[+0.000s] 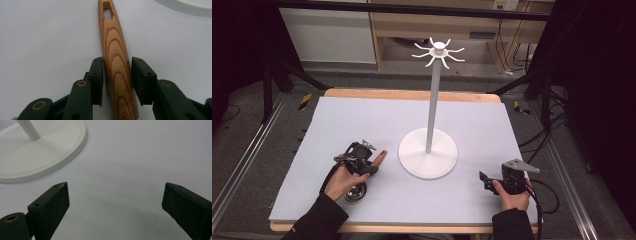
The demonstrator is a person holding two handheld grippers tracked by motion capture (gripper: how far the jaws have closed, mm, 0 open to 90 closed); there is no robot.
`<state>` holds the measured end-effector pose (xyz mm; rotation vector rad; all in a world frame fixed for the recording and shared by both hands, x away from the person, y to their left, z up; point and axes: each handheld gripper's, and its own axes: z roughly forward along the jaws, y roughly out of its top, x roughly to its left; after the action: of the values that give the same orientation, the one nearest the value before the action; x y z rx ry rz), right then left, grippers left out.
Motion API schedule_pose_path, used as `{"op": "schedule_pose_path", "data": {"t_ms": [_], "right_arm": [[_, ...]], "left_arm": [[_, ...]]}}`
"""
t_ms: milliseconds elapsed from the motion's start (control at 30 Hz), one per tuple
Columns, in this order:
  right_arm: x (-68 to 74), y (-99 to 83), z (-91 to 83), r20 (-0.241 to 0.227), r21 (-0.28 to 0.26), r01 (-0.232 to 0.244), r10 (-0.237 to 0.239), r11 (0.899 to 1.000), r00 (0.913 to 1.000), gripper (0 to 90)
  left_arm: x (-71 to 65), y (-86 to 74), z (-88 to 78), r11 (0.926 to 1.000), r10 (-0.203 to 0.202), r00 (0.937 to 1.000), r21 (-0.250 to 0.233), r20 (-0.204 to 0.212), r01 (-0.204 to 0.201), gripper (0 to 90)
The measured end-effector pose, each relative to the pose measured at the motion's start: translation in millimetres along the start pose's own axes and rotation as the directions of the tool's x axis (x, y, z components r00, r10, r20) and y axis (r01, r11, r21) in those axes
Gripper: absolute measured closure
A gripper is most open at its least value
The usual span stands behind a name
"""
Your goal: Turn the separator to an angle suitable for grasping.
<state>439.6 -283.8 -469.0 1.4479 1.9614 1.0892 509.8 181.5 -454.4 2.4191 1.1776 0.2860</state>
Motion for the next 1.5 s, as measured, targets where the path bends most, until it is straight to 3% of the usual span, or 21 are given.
{"op": "schedule_pose_path", "data": {"t_ms": [233,400,700,900,1100,1267,1500], "right_arm": [[1.1,-0.2,1.6,-0.005,0.011,-0.004,0.004,1.000,1.0000,8.1],[0.5,-0.2,1.3,-0.001,0.007,0.001,-0.001,1.000,1.0000,8.0],[0.9,-0.3,1.1,-0.003,0.004,0.009,-0.009,1.000,1.0000,8.1],[2.1,-0.2,1.3,-0.011,0.008,0.000,0.000,1.000,0.9999,8.0],[2.4,-0.3,0.9,-0.012,0.010,0.001,-0.001,1.000,0.9999,8.1],[2.2,0.0,0.3,-0.017,0.008,-0.001,0.001,1.000,0.9999,8.1],[1.8,0.6,0.1,-0.021,0.006,-0.001,0.001,1.000,0.9998,8.1]], "left_arm": [[0.2,4.9,0.0,0.9992,0.015,0.9998,0.037,-0.009,-0.015,67.2],[2.1,3.2,-1.3,0.9992,0.028,0.9996,0.028,0.000,-0.028,67.4],[14.2,-17.8,-18.1,0.9980,0.058,0.9983,0.025,-0.001,-0.058,67.5],[19.6,-28.4,-17.6,0.9984,0.052,0.9986,0.021,0.008,-0.052,67.3],[17.2,-24.8,-18.1,0.9969,0.076,0.9968,0.023,-0.027,-0.075,65.4],[16.5,-18.8,-23.8,0.9963,0.086,0.9961,0.011,-0.023,-0.085,60.3],[13.1,-6.4,-26.2,0.9899,0.134,0.9902,0.053,-0.040,-0.132,62.0]]}}
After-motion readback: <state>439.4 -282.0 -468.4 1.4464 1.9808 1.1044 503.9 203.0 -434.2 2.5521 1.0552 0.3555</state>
